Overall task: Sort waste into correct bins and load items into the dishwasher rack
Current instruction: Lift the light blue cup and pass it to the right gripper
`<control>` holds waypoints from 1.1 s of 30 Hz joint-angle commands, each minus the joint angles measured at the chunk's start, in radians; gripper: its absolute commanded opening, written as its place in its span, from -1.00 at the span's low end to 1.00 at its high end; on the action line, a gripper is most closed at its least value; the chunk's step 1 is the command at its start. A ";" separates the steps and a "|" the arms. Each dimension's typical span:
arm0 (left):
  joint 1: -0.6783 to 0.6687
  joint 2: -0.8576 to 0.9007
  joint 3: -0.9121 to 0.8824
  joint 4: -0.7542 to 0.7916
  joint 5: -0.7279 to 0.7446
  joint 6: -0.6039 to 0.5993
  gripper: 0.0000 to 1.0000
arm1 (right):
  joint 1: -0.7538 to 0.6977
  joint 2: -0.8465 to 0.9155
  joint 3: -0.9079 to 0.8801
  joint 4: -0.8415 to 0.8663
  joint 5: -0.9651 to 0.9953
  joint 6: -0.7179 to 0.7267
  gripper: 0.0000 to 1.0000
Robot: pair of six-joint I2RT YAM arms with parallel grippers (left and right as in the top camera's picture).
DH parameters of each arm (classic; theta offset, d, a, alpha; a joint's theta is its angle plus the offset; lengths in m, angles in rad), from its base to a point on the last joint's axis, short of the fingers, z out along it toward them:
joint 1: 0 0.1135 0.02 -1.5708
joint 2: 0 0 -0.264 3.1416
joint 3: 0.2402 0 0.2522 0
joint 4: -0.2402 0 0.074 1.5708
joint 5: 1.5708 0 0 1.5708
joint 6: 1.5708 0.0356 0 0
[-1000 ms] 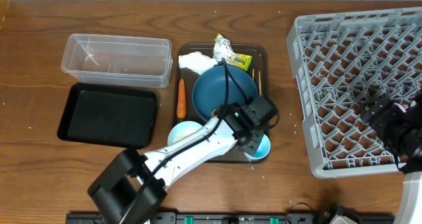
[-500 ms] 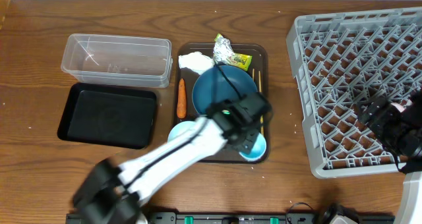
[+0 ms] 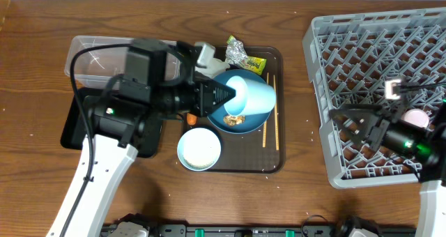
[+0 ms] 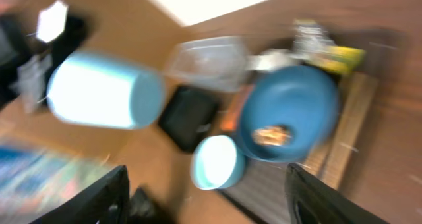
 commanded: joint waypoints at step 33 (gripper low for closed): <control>-0.066 0.004 0.011 0.166 0.341 -0.105 -0.88 | 0.616 0.002 0.014 0.615 -0.034 0.053 -0.18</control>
